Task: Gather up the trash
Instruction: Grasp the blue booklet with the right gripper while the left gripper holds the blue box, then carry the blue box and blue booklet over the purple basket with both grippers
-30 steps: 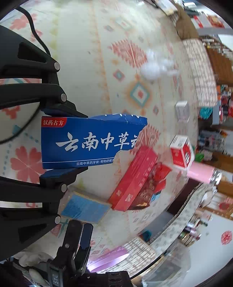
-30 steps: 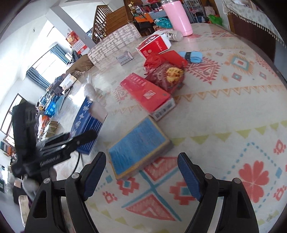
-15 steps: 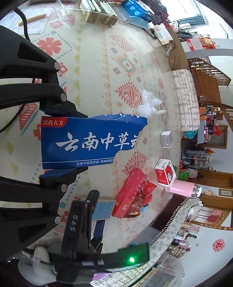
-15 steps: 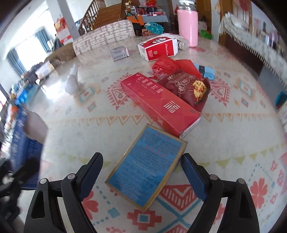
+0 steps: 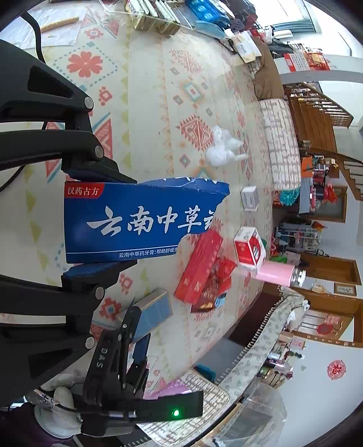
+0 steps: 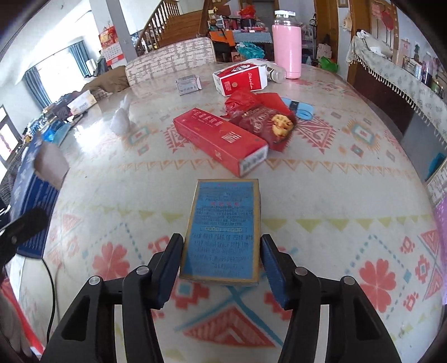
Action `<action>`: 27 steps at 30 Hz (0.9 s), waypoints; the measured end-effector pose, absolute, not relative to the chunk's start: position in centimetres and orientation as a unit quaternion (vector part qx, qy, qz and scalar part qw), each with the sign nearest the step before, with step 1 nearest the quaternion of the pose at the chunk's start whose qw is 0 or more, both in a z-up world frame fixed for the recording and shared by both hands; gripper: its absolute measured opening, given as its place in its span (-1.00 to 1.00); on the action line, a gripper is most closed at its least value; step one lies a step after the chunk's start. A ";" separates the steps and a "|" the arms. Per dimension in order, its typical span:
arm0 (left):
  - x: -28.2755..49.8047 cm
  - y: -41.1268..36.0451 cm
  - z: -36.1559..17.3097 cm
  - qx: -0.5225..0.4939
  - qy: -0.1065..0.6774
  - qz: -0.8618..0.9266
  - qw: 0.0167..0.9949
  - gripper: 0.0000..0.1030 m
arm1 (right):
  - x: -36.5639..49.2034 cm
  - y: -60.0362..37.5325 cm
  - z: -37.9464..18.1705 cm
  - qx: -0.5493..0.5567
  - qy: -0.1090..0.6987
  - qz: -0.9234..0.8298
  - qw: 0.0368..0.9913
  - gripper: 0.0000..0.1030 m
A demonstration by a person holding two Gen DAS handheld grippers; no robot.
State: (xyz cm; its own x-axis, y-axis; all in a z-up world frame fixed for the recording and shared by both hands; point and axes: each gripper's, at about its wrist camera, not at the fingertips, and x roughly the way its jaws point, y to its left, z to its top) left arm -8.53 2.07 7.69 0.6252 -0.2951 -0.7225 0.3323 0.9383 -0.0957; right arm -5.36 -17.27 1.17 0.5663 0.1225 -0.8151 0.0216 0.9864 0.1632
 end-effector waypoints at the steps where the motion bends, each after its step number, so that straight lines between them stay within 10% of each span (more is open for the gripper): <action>1: -8.7 1.7 7.7 0.025 0.397 -0.178 0.900 -0.11 | -6.0 -17.6 1.4 0.078 0.461 0.030 0.883 0.17; 9: -9.9 -2.2 8.2 0.042 0.394 -0.210 0.894 -0.12 | -9.9 -20.8 3.5 0.092 0.423 0.030 0.901 0.16; 12: -10.2 -3.9 8.2 0.050 0.394 -0.223 0.890 -0.11 | -11.0 -22.3 4.0 0.090 0.418 0.023 0.904 -0.95; 17: -10.3 -6.3 8.2 0.061 0.396 -0.233 0.886 -0.11 | -11.9 -24.7 3.9 0.101 0.422 0.031 0.900 -0.94; 18: -10.3 -6.7 8.2 0.060 0.396 -0.235 0.886 -0.12 | -12.1 -25.0 3.7 0.103 0.422 0.034 0.900 -0.84; 22: -10.1 -7.1 8.0 0.054 0.398 -0.231 0.886 -0.12 | -12.1 -25.0 3.3 0.117 0.424 0.058 0.896 0.56; 27: -10.2 -6.5 7.8 0.055 0.405 -0.213 0.888 -0.12 | -10.7 -22.2 2.9 0.087 0.418 0.072 0.901 0.56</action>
State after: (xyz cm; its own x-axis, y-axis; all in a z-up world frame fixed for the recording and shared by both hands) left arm -10.24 -6.54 7.80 0.5817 -0.3346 -0.7414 0.4228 0.9031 -0.0758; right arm -10.68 -22.15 2.92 0.6403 0.2025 -0.7410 -0.0568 0.9745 0.2173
